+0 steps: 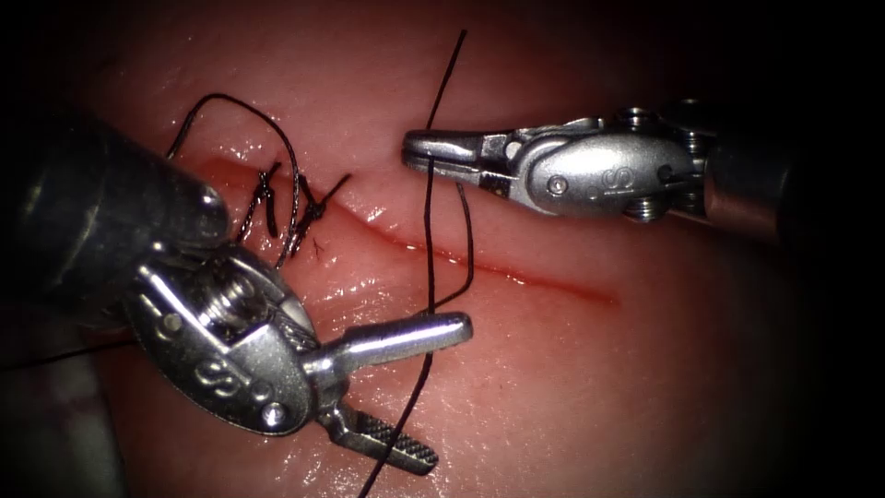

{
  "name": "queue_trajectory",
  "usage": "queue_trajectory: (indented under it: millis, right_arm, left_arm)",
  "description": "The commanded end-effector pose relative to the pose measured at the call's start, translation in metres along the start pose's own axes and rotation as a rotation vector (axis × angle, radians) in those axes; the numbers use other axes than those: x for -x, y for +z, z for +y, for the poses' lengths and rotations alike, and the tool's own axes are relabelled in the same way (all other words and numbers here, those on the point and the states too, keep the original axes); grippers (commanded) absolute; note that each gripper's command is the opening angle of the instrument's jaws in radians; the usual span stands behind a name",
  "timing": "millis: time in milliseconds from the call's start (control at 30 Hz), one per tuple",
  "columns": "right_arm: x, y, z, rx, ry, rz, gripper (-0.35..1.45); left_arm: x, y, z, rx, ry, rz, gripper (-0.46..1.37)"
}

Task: Wound Closure
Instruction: Hand over the suture from the left to the right gripper, then grab a working length of suture with the left gripper

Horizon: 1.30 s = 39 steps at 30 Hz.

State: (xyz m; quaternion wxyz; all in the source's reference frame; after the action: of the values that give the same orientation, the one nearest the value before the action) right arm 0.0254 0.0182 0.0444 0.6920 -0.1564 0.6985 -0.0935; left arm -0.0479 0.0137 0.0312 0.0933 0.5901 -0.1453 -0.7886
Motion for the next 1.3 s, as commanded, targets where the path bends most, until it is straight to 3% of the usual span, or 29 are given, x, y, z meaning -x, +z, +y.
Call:
queue_trajectory:
  millis: [33,233,367,433,500,533,1300]
  right_arm:
    - [0.0,0.0,0.0,-0.001,-0.001,-0.001,-0.35]
    - [-0.0001,0.0,-0.0003,-0.002,0.003,0.0,-0.35]
    - [-0.0001,0.0,-0.0004,-0.002,0.002,0.001,-0.35]
    - [-0.0001,0.0,-0.0004,-0.002,0.002,0.001,-0.35]
    - [-0.0002,0.0,-0.0005,-0.003,0.002,0.002,-0.35]
    - [-0.0003,0.0,-0.0005,-0.003,0.002,0.002,-0.35]
    - [-0.001,0.0001,-0.0011,-0.006,0.004,0.008,-0.35]
  left_arm:
    - [0.0,0.0,0.0,0.006,-0.001,0.001,0.59]
    - [-0.0002,-0.0001,0.0001,0.006,-0.001,0.0,0.54]
    - [-0.0004,-0.0002,0.0001,0.006,0.005,0.0,0.38]
    - [-0.0004,-0.0002,0.0001,0.006,0.005,0.001,0.23]
    - [-0.0003,-0.0004,0.0001,0.004,0.011,0.003,-0.32]
    - [-0.0003,-0.0004,0.0001,0.007,0.017,0.001,-0.35]
    - [0.0,-0.0009,0.0002,0.047,0.052,0.001,-0.35]
